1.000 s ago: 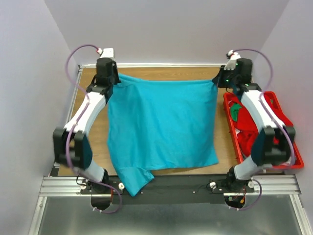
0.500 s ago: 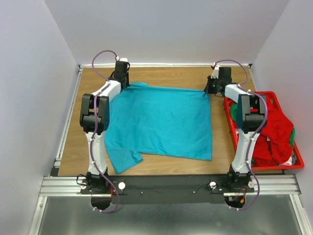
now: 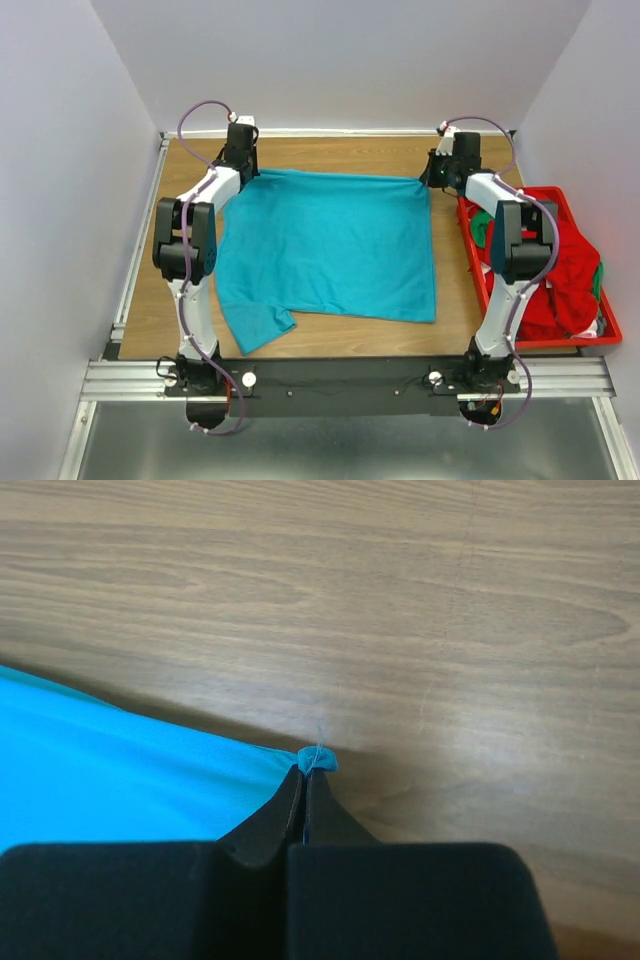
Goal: Fold and stack the t-shirts
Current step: Fold the tshirt
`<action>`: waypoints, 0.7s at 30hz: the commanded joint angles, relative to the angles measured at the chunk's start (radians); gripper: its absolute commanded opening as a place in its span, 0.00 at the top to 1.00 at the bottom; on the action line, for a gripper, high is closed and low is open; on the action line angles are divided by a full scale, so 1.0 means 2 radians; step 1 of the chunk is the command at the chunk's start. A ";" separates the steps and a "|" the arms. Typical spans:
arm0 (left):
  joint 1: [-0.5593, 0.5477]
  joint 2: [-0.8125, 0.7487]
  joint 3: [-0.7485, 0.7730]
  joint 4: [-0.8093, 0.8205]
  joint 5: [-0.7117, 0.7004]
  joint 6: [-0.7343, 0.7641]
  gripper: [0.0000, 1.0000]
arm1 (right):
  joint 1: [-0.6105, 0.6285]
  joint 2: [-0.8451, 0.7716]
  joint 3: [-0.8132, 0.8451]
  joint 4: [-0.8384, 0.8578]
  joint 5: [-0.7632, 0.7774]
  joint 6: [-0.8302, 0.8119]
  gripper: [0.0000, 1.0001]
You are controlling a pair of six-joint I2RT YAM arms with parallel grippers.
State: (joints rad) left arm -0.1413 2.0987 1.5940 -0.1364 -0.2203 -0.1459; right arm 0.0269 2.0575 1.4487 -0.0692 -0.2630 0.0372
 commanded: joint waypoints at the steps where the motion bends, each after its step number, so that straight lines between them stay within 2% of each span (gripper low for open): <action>1: 0.010 -0.057 -0.036 0.021 -0.013 0.001 1.00 | -0.003 -0.054 -0.035 0.007 0.014 0.010 0.99; 10: 0.010 -0.116 -0.114 0.018 -0.009 -0.015 1.00 | 0.000 -0.125 -0.118 0.007 0.017 0.031 0.99; 21: 0.010 -0.168 -0.167 -0.011 -0.006 -0.031 1.00 | 0.000 -0.167 -0.175 0.005 0.052 0.044 0.99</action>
State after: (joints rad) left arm -0.1394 1.8198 1.2835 -0.1253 -0.2127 -0.1959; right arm 0.0338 1.7767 1.1301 -0.0540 -0.2478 0.1158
